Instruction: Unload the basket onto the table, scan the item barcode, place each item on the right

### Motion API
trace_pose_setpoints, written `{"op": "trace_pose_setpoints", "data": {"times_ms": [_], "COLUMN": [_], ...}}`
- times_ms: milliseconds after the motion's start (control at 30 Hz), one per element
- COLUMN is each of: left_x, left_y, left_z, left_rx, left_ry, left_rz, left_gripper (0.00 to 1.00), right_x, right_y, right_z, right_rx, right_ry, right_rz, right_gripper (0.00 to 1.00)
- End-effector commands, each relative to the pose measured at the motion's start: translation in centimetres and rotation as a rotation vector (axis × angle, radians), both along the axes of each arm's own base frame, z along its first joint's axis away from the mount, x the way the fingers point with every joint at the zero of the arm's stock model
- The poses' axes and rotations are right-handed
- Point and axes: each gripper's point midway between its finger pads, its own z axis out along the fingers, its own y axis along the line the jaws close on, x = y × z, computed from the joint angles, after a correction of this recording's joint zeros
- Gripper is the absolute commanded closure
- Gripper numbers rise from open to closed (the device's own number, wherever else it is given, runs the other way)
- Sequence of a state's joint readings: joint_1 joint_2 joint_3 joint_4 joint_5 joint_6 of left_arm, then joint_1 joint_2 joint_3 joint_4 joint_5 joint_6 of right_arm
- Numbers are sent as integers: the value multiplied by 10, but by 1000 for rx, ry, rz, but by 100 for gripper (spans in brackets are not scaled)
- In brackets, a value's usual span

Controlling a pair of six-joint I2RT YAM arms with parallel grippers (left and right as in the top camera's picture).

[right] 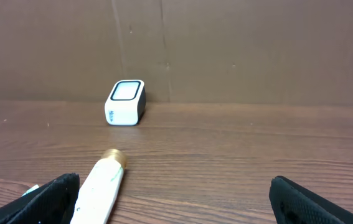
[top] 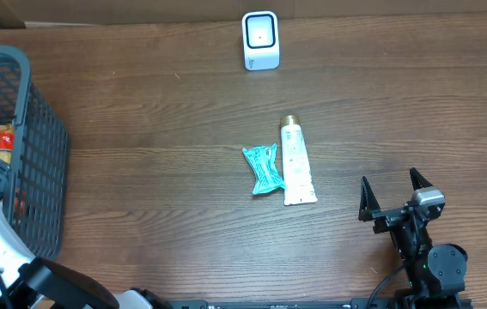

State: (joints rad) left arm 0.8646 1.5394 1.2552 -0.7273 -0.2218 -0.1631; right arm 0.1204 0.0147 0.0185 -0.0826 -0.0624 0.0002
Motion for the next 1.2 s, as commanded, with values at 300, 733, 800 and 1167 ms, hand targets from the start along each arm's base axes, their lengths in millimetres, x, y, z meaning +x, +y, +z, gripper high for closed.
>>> {"op": "trace_pose_setpoints", "data": {"times_ms": [300, 733, 800, 1167], "left_x": [18, 18, 20, 80], "left_y": [3, -1, 1, -1], "left_z": [-28, -94, -93, -20], "left_rx": [105, -53, -43, -46], "left_ry": [225, 302, 298, -11], "left_rz": [-484, -542, -541, -609], "left_gripper": [1, 8, 12, 11], "right_x": [0, 0, 0, 0], "right_y": [0, 0, 0, 0], "right_z": [-2, -2, -2, -2], "right_rx": [3, 3, 3, 3], "right_ry": [-4, -4, -4, -4], "right_rz": [-2, -2, -2, -2], "right_gripper": [0, 0, 0, 0]}}
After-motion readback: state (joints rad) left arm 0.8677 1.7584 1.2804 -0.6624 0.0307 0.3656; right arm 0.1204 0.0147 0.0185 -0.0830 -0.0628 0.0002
